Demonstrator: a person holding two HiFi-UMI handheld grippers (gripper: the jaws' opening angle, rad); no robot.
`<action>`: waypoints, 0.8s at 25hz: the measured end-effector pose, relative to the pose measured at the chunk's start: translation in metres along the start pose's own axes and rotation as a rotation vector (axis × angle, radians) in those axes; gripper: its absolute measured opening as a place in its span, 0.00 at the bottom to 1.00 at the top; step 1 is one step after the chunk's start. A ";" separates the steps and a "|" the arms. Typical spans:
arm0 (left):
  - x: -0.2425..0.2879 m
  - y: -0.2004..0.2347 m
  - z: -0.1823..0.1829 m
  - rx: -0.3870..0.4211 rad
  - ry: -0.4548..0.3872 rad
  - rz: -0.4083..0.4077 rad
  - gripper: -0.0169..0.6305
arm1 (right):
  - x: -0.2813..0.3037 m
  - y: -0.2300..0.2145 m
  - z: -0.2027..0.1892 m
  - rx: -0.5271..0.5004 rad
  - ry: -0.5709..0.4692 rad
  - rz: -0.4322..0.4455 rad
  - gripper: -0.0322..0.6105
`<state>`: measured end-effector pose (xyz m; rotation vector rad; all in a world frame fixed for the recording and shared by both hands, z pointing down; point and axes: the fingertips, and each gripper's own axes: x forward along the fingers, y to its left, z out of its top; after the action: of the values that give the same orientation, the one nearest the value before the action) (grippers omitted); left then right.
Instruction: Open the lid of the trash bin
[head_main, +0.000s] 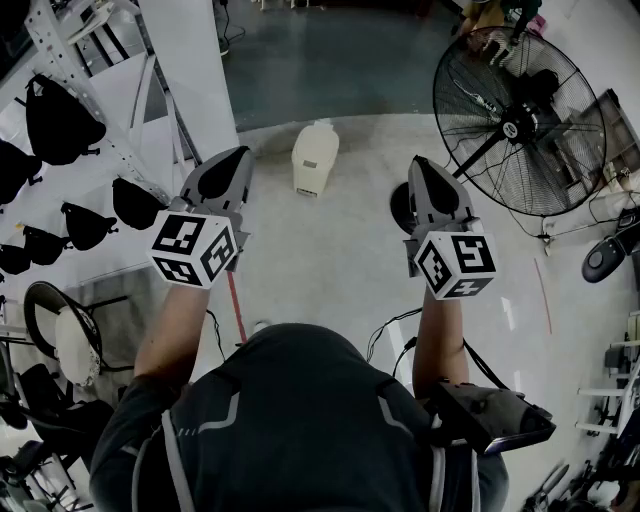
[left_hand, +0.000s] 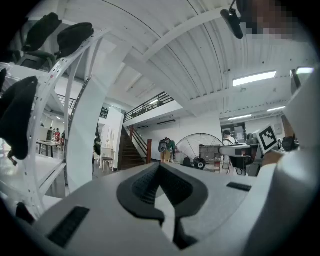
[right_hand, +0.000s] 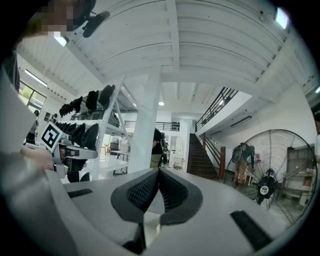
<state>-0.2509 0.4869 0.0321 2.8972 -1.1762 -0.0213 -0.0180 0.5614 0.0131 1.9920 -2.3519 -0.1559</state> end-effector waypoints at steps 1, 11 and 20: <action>-0.001 0.000 -0.001 -0.001 0.001 0.000 0.04 | 0.000 0.001 0.000 0.000 0.000 0.001 0.09; 0.001 0.005 -0.004 -0.005 0.000 -0.008 0.04 | 0.004 0.007 0.002 0.015 -0.025 0.004 0.09; 0.000 0.028 0.000 0.000 -0.013 -0.036 0.04 | 0.014 0.023 0.005 -0.016 -0.017 -0.048 0.09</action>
<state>-0.2705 0.4668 0.0331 2.9229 -1.1263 -0.0407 -0.0434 0.5511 0.0105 2.0487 -2.3061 -0.1934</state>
